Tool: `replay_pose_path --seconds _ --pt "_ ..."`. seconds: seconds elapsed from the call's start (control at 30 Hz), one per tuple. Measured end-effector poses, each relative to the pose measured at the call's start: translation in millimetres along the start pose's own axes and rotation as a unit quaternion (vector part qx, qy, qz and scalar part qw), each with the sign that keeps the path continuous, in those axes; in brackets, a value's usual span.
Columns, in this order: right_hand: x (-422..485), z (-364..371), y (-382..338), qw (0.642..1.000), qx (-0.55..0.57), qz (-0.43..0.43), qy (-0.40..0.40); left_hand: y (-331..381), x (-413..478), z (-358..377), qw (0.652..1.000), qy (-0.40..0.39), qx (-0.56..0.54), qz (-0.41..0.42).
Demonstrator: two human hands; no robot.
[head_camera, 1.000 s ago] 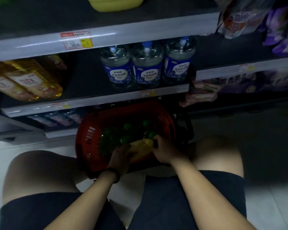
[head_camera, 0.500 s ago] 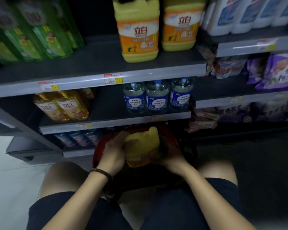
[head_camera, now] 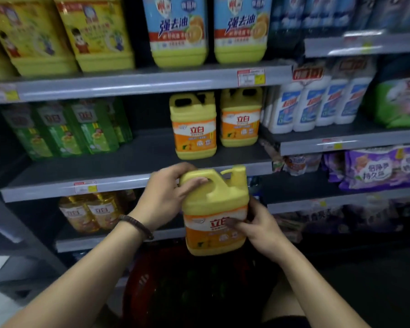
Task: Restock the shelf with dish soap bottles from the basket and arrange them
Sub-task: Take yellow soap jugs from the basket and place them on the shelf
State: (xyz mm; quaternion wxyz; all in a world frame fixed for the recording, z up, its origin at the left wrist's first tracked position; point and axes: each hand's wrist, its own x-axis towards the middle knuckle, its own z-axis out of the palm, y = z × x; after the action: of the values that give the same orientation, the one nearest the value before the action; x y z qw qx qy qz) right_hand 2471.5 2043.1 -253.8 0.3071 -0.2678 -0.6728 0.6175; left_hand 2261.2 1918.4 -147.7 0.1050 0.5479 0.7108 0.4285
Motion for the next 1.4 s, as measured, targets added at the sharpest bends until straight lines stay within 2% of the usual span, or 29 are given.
replay_pose_path --seconds 0.07,0.1,0.17,0.2,0.27,0.33,0.43,0.57,0.73,0.93,1.07,1.23,1.4 --pt "5.3 -9.3 -13.0 1.0 0.016 -0.01 0.019 14.4 9.7 -5.5 0.998 0.025 -0.063 0.008" --pt "9.6 -14.8 -18.8 0.999 0.029 -0.012 0.03 17.6 12.6 -6.3 0.991 0.031 -0.133 0.0" --pt "19.8 -21.9 -31.1 0.996 0.062 -0.011 0.057 16.1 10.8 -0.9 0.959 0.027 -0.276 -0.054" --pt "26.2 -24.2 -37.8 0.995 0.072 -0.017 0.068 14.0 8.3 6.3 0.955 0.019 -0.286 -0.073" --pt "39.0 -27.2 -50.5 0.992 0.085 -0.027 0.084 7.0 5.3 27.5 0.972 0.0 -0.224 -0.074" --pt "51.9 -31.7 -59.8 0.992 0.09 -0.037 0.084 4.8 12.2 44.7 0.978 0.013 -0.198 -0.058" --pt "71.1 -42.8 -69.3 0.992 0.073 -0.059 0.081 8.2 42.6 53.5 0.976 0.007 -0.208 -0.059" --pt "106.1 -59.5 -73.1 0.993 -0.004 -0.066 0.101 12.0 83.4 63.4 0.973 -0.026 -0.225 -0.044" --pt "149.7 -78.4 -70.9 0.992 -0.057 -0.059 0.093 9.2 115.9 80.3 0.965 -0.019 -0.258 -0.043" --pt "193.0 -102.4 -73.3 0.989 -0.105 -0.055 0.087 3.3 159.4 90.3 0.971 -0.02 -0.237 -0.037" --pt "215.8 -114.3 -84.2 0.973 -0.188 -0.084 0.106 -0.4 182.9 93.7 0.972 -0.027 -0.233 -0.014" --pt "223.4 -121.9 -68.2 0.95 -0.279 -0.056 0.126 -14.6 192.1 111.7 0.982 -0.052 -0.182 -0.018" --pt "225.9 -116.1 -59.1 0.926 -0.327 -0.039 0.186 -30.8 192.6 125.4 0.983 -0.056 -0.172 -0.026"
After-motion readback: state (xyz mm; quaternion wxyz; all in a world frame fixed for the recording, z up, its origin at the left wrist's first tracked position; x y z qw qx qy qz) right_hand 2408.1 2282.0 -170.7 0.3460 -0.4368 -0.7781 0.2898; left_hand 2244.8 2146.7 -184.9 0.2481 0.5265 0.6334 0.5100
